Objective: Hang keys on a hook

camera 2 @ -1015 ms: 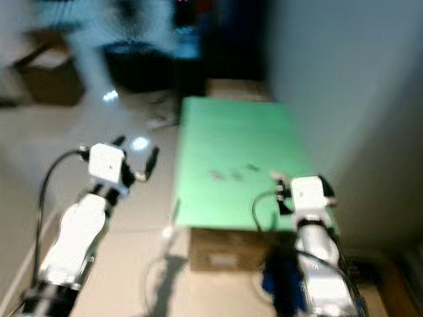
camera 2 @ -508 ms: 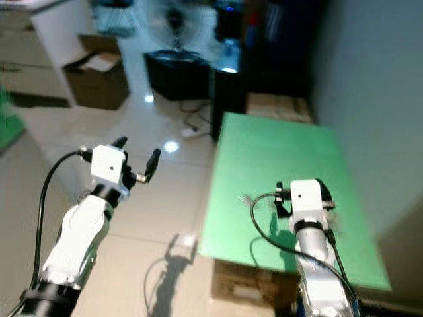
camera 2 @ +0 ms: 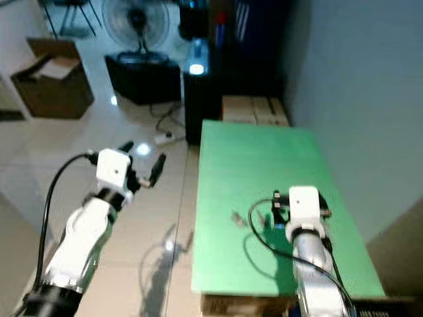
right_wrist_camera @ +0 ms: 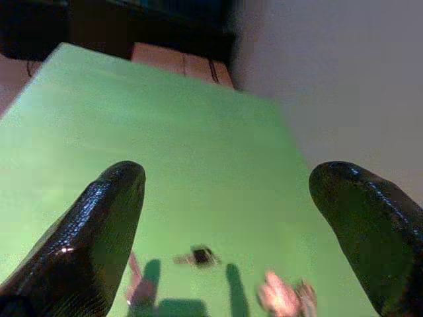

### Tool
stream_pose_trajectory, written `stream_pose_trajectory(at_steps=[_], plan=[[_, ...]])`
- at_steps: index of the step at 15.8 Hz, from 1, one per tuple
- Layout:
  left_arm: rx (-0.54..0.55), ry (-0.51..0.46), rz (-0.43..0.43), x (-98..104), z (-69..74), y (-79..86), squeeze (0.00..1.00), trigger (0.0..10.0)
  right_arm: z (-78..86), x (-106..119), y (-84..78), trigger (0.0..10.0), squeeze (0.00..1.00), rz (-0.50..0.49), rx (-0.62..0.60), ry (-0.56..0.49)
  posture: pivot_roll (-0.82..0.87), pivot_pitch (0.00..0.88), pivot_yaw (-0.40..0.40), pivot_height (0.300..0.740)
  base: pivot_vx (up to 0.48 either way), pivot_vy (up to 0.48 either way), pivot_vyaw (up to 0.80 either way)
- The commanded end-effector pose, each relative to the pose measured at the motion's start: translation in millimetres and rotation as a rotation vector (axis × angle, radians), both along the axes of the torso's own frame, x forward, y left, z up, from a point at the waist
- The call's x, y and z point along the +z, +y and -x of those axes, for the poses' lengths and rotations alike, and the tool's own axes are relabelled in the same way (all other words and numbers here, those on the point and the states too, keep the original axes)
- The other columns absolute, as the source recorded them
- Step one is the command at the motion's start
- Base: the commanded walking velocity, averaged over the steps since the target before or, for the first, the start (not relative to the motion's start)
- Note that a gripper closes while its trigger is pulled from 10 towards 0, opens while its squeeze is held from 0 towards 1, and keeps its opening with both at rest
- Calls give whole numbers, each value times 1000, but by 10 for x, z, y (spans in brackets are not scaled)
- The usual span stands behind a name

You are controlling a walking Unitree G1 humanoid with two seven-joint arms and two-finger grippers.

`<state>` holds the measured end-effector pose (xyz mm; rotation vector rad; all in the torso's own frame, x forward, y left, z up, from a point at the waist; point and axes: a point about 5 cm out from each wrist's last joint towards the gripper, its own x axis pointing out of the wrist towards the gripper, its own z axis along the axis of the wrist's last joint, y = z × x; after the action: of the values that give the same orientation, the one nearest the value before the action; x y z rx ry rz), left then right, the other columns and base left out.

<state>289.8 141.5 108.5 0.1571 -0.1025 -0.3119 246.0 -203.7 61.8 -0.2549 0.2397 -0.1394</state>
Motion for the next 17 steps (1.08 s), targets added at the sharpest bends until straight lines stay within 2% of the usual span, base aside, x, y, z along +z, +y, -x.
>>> stream_pose_trajectory(at_steps=[1,3,7,9,15,17], plan=[[17,18,7,-25,1,47,0,10000,-8,5,21,10000,0,4,9,7,-120,1,-23,740,0,0,0],[14,8,-8,-24,18,58,0,10000,-31,22,36,10000,0,-7,14,6,-119,3,-30,740,0,0,0],[17,-1,-19,-8,13,35,0,10000,-72,70,75,10000,0,-11,45,12,-125,6,-38,740,0,-457,0],[13,-1,-22,0,-20,11,0,10000,-78,29,104,10000,0,-4,81,50,-132,3,-31,740,0,-472,0],[2,3,-15,4,-45,-33,0,10000,-91,67,103,10000,0,1,92,42,-135,0,-26,740,0,-417,0],[15,48,7,-34,-62,-12,0,10000,-90,68,103,10000,0,2,94,41,-138,0,-26,740,0,454,0]])
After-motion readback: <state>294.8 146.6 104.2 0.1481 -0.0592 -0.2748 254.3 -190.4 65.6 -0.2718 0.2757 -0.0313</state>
